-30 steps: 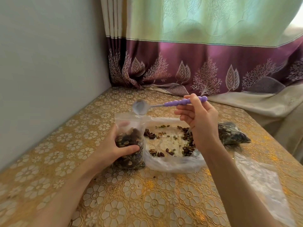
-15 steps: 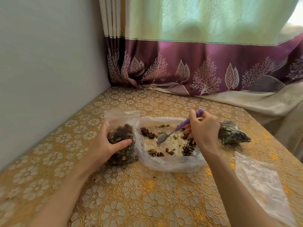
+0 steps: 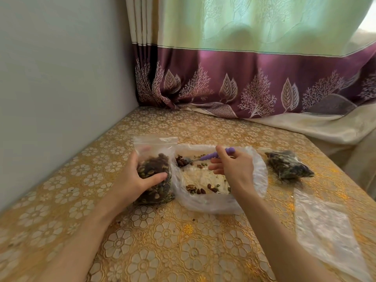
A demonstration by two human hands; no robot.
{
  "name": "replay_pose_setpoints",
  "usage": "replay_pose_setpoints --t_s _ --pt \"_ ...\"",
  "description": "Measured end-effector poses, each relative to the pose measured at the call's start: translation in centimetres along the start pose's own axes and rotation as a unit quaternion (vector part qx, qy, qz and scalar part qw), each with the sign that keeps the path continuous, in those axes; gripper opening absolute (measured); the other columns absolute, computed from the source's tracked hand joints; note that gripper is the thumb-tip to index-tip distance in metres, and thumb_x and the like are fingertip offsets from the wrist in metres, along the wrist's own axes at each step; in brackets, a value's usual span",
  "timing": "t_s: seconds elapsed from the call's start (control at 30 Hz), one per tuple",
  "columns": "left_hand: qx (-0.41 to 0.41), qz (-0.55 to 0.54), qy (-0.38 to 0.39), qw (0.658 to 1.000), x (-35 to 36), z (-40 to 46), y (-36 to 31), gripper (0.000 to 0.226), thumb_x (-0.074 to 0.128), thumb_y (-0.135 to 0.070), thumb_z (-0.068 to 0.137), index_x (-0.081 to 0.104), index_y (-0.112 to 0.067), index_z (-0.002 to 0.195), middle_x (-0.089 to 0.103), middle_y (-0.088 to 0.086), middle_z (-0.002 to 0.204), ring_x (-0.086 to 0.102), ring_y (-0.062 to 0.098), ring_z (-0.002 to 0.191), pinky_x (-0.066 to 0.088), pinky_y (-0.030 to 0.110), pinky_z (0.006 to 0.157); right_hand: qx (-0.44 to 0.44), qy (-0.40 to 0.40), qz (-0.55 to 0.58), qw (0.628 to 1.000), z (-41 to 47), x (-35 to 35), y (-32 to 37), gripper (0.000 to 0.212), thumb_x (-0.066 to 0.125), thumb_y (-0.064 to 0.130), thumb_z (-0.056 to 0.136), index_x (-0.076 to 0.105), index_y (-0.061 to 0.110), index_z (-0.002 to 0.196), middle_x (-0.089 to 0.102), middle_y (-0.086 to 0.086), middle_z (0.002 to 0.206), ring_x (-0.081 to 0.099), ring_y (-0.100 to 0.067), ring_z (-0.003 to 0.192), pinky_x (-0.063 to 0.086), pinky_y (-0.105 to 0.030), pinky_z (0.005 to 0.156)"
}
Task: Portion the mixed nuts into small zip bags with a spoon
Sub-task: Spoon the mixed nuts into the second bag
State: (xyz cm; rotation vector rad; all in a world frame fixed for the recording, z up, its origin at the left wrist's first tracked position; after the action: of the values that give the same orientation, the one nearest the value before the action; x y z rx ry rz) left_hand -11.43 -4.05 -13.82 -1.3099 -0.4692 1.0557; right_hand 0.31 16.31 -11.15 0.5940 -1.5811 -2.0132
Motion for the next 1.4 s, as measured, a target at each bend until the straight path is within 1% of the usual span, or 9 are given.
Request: replay_pose_setpoints --t_s 0.1,0.2,0.37,0.5,0.63,0.77,0.97,1.1,1.4 --pt "0.003 0.005 -0.001 1.000 0.0 0.0 -0.1 0.072 0.079 -0.051 0.049 0.040 -0.060 0.109 0.055 -0.015 0.111 0.056 0.003 0.100 0.046 0.022 0.075 0.019 0.011 0.008 1.000 -0.1 0.0 -0.1 0.044 0.058 0.023 0.093 0.073 0.019 0.052 0.069 -0.001 0.055 0.065 -0.013 0.051 0.050 -0.018 0.047" --pt "0.003 0.002 0.002 1.000 0.0 -0.2 -0.3 0.076 0.076 -0.062 0.041 0.040 -0.062 0.107 0.054 -0.016 0.111 0.055 0.001 0.099 0.045 0.021 0.075 0.020 0.003 0.015 1.000 -0.3 0.0 0.1 0.050 0.060 0.022 0.092 0.070 0.033 0.044 0.067 0.003 0.051 0.064 -0.012 0.048 0.051 -0.018 0.045" --pt "0.006 0.002 0.005 1.000 0.0 -0.2 -0.4 0.071 0.078 -0.058 0.046 0.040 -0.063 0.106 0.054 -0.017 0.111 0.054 0.000 0.099 0.044 0.020 0.074 -0.035 0.002 -0.021 0.999 -0.6 0.3 0.5 0.033 0.060 0.019 0.092 0.074 0.015 0.063 0.071 0.000 0.061 0.065 -0.016 0.051 0.050 -0.021 0.045" --pt "0.006 0.004 0.003 1.000 0.0 -0.1 -0.3 0.068 0.078 -0.050 0.051 0.040 -0.063 0.106 0.054 -0.016 0.111 0.055 0.000 0.098 0.045 0.021 0.074 0.064 0.044 0.033 0.996 -0.3 0.5 -0.4 0.036 0.059 0.015 0.092 0.073 0.013 0.059 0.073 -0.007 0.068 0.066 -0.014 0.057 0.050 -0.018 0.050" --pt "0.002 -0.001 0.006 1.000 0.1 -0.1 -0.3 0.070 0.080 -0.055 0.048 0.040 -0.064 0.105 0.054 -0.016 0.111 0.055 0.003 0.100 0.046 0.022 0.073 0.163 0.058 0.115 0.978 -0.2 0.1 -0.8 0.034 0.053 0.010 0.095 0.069 0.001 0.067 0.074 -0.012 0.075 0.065 -0.013 0.060 0.053 -0.015 0.052" --pt "0.000 0.010 -0.001 1.000 0.0 0.0 -0.2 0.069 0.079 -0.053 0.048 0.041 -0.064 0.105 0.054 -0.015 0.111 0.054 0.002 0.097 0.046 0.021 0.071 0.209 0.060 0.154 0.964 -0.1 -0.5 -0.9 0.027 0.048 0.005 0.095 0.066 -0.008 0.079 0.074 -0.017 0.082 0.063 -0.014 0.062 0.051 -0.014 0.053" --pt "-0.006 0.006 0.004 1.000 0.2 -0.1 -0.2 0.068 0.083 -0.050 0.053 0.043 -0.057 0.108 0.053 -0.022 0.107 0.054 -0.004 0.094 0.045 0.016 0.069 0.240 0.004 0.185 0.953 0.4 -1.4 -0.7 0.021 0.050 0.003 0.093 0.063 -0.006 0.079 0.072 -0.015 0.068 0.064 -0.012 0.050 0.046 -0.013 0.040" --pt "-0.007 0.016 0.008 1.000 0.4 -0.3 -0.3 0.062 0.077 -0.045 0.055 0.045 -0.055 0.107 0.053 -0.020 0.108 0.052 -0.004 0.096 0.043 0.018 0.071 0.242 -0.020 0.181 0.953 0.8 -2.2 -0.4 0.020 0.051 0.003 0.091 0.062 -0.003 0.074 0.068 -0.010 0.056 0.062 -0.011 0.045 0.043 -0.013 0.037" --pt "-0.007 0.023 0.021 1.000 0.6 -0.5 -0.5 0.069 0.084 -0.044 0.056 0.045 -0.052 0.112 0.053 -0.021 0.109 0.051 -0.005 0.098 0.042 0.016 0.073 0.141 0.019 0.219 0.965 0.8 -2.9 3.7 0.026 0.048 0.010 0.096 0.062 0.000 0.077 0.069 -0.009 0.064 0.059 -0.010 0.051 0.041 -0.013 0.040"
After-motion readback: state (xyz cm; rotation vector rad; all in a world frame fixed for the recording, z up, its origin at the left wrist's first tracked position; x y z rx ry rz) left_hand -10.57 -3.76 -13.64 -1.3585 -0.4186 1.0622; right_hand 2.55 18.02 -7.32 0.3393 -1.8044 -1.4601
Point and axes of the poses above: each hand's wrist, its own z-axis towards the middle knuckle, its own x-axis out of the palm, y = z × x, the point moved 4 cm from there along z, towards the middle knuckle
